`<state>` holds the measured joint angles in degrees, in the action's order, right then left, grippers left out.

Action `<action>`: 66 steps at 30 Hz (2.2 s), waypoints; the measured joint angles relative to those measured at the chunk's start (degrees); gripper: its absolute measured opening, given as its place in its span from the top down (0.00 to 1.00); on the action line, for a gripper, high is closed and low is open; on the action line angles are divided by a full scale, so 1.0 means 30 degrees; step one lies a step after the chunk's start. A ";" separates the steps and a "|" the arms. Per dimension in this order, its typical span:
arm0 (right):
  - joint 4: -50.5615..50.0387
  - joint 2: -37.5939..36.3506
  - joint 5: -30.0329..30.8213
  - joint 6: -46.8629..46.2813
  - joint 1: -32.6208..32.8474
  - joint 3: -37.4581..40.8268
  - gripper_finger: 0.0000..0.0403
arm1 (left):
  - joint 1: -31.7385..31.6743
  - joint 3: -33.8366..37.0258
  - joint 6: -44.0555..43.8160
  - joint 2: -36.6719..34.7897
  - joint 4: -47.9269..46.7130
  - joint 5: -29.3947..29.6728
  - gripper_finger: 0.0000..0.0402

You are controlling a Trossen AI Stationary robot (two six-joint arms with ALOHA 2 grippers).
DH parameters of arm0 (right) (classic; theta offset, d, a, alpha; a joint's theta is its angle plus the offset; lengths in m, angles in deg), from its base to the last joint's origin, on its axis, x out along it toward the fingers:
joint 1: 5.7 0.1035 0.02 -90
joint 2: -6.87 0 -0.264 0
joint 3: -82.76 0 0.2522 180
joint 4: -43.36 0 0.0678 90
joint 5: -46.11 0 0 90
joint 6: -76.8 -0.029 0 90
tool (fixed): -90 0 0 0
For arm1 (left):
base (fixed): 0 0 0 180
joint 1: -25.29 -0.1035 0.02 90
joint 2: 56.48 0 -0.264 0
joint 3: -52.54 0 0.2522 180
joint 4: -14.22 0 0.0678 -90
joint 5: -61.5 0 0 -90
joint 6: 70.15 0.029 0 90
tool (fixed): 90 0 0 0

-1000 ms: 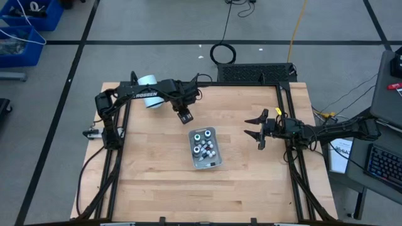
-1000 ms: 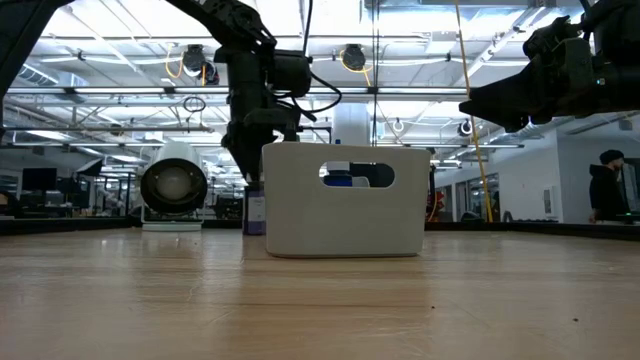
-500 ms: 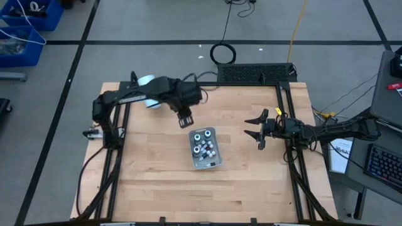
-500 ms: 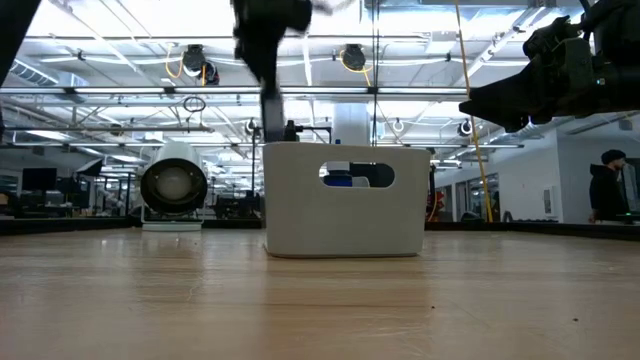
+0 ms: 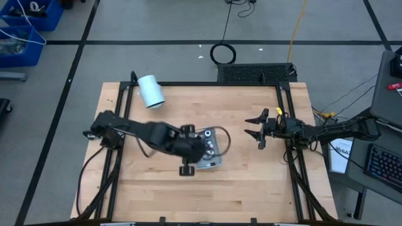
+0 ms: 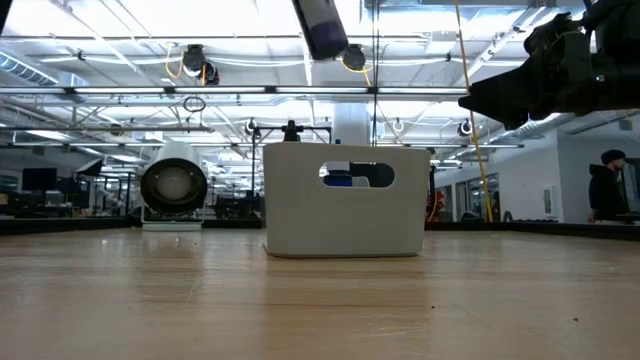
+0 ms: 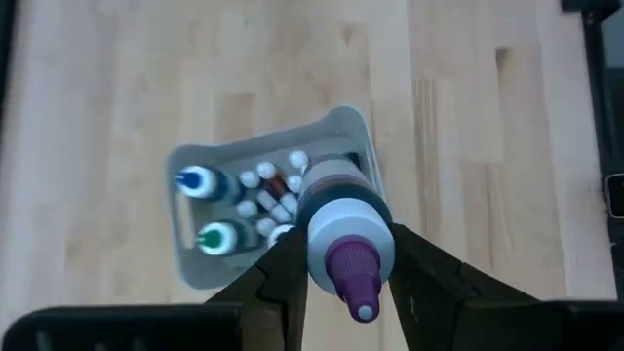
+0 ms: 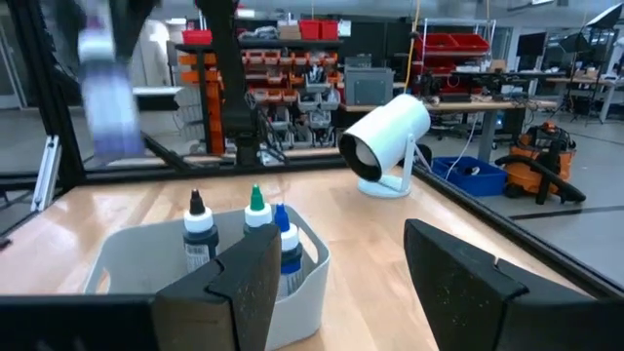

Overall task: Pick & Place food coloring
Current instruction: Put the purple food coloring bottle into the bin

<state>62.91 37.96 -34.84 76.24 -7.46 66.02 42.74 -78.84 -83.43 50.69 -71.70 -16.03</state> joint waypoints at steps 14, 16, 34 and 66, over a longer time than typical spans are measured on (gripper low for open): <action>0.0148 0.0051 -0.0077 -0.0033 0.0000 -0.0004 0.49 | -0.0646 0.0058 -0.0176 0.3907 -0.0930 -0.2277 0.70; 0.0090 0.0051 -0.0083 -0.0026 -0.0001 0.0000 0.49 | -0.0765 0.0058 -0.0205 0.3907 -0.0933 -0.2164 0.70; -0.0057 0.0058 -0.0091 0.0119 0.0000 -0.0004 0.49 | -0.1355 0.1864 0.0338 0.4301 -0.0203 -0.4581 0.70; -0.0067 0.0058 -0.0084 0.0115 0.0000 0.0000 0.49 | -0.1886 0.4677 -0.0506 0.4264 0.2943 -0.5849 0.47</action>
<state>62.71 38.14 -35.09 76.58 -7.46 66.02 37.08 -64.81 -84.95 63.48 -62.87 -33.58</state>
